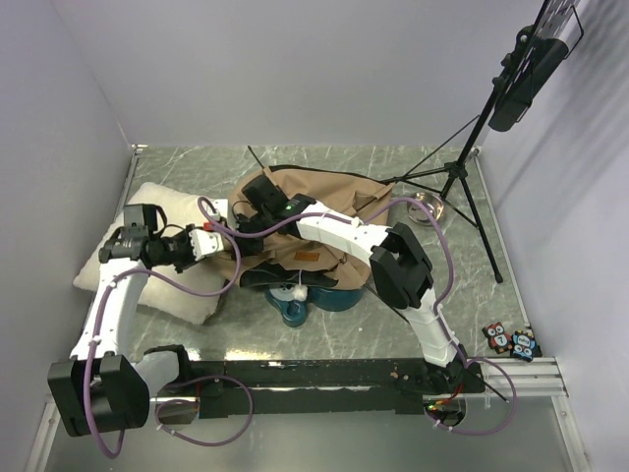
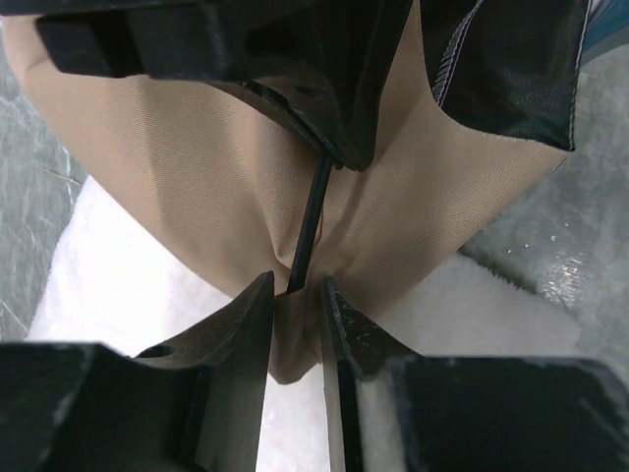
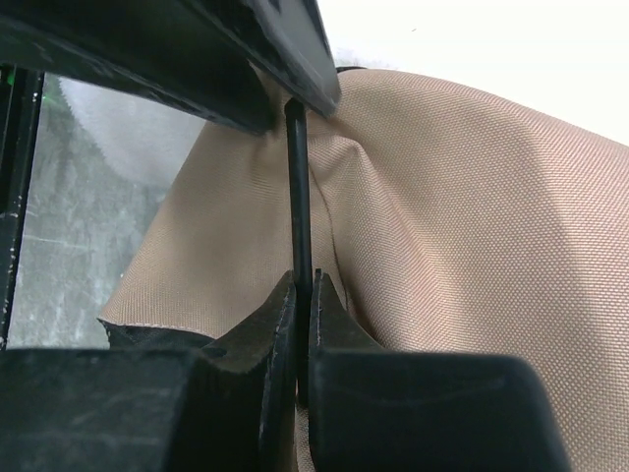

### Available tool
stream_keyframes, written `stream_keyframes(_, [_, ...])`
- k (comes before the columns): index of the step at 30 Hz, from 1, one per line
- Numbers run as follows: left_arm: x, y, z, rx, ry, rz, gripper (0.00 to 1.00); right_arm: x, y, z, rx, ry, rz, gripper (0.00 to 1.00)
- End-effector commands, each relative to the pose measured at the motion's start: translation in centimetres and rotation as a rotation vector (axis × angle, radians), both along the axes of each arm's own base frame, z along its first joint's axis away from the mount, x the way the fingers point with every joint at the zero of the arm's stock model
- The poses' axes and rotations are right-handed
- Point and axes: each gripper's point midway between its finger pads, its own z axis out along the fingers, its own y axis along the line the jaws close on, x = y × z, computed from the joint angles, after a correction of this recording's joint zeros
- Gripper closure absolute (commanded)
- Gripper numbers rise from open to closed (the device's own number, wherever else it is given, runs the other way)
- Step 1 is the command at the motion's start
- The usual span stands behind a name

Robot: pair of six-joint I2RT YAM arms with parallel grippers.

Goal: Set up the pet tent

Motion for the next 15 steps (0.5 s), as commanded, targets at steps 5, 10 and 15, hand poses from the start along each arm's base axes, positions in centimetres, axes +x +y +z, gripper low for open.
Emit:
stream_keyframes(5, [0.0, 0.3, -2.2, 0.056, 0.0, -0.01, 0.74, -1.1, 0.6, 2.7, 0.078, 0.041, 0.012, 1.0])
stream_keyframes(10, [-0.4, 0.8, -1.7, 0.064, 0.005, 0.022, 0.99, -0.7, 0.0, 2.1, 0.048, 0.029, 0.002, 1.0])
stream_keyframes(15, [-0.7, 3.2, -1.4, 0.075, -0.008, 0.071, 0.99, 2.0, -4.1, -0.8, -0.033, -0.007, -0.067, 0.78])
